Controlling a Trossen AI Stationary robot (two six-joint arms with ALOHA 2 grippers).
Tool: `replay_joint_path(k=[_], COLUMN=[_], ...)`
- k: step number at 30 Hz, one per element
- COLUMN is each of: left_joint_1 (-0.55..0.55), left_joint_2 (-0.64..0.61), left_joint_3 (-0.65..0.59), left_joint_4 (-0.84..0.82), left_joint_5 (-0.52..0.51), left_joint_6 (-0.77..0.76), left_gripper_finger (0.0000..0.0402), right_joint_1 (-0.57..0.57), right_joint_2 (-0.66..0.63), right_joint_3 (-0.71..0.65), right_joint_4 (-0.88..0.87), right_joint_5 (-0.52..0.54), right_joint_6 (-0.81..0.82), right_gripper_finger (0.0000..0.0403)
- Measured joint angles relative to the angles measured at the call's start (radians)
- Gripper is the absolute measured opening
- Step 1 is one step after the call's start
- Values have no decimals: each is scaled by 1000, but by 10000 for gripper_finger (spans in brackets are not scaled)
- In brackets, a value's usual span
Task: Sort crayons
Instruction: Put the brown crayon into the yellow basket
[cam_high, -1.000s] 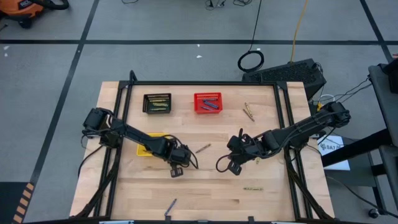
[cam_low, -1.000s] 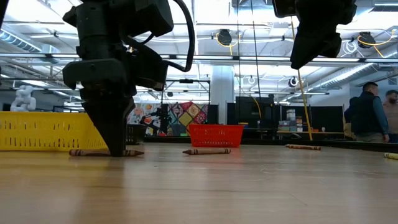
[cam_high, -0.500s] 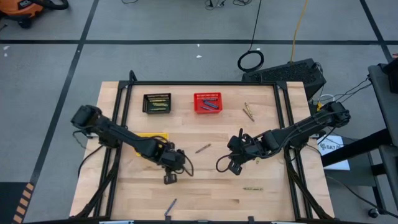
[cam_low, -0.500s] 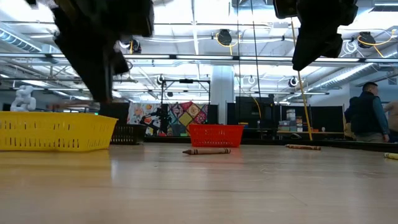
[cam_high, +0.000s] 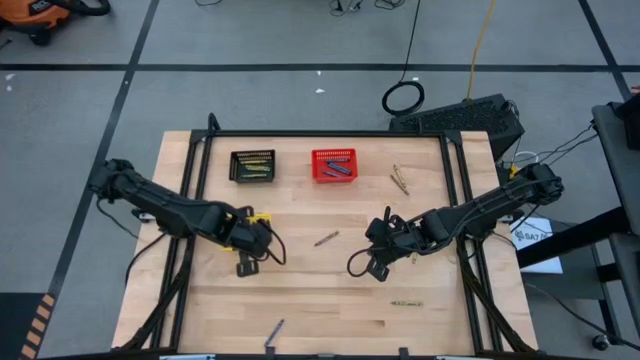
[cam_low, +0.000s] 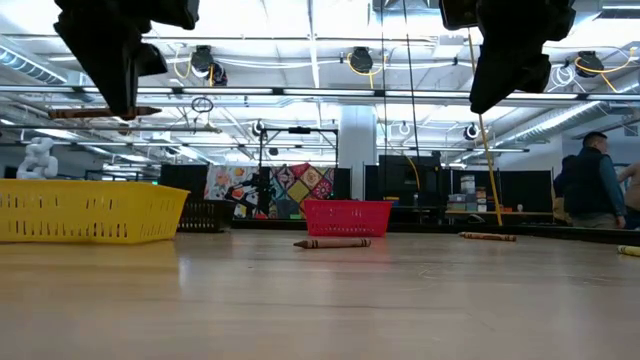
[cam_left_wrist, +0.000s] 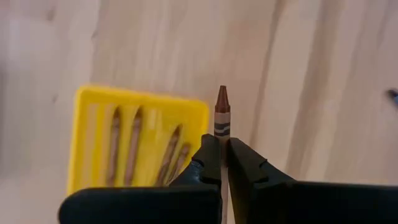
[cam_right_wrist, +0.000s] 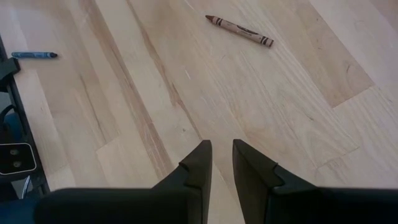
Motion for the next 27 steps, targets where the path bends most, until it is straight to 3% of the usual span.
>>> replay_joint_path(k=[9,14,27], left_joint_1=[62,98,175], left_joint_2=[-13,-13,-13], left_joint_3=[-5,-70,-222], left_joint_4=[-106,-117,6], left_joint_5=[-23,-15,21], left_joint_6=[64,75,109], left_gripper_finger=[1,1,2], right_joint_1=[0,0,0], right_joint_2=[0,0,0], right_joint_3=[0,0,0], right_joint_4=[0,0,0], right_joint_5=[0,0,2], right_joint_6=[0,0,-19], right_gripper_finger=[52,52,52])
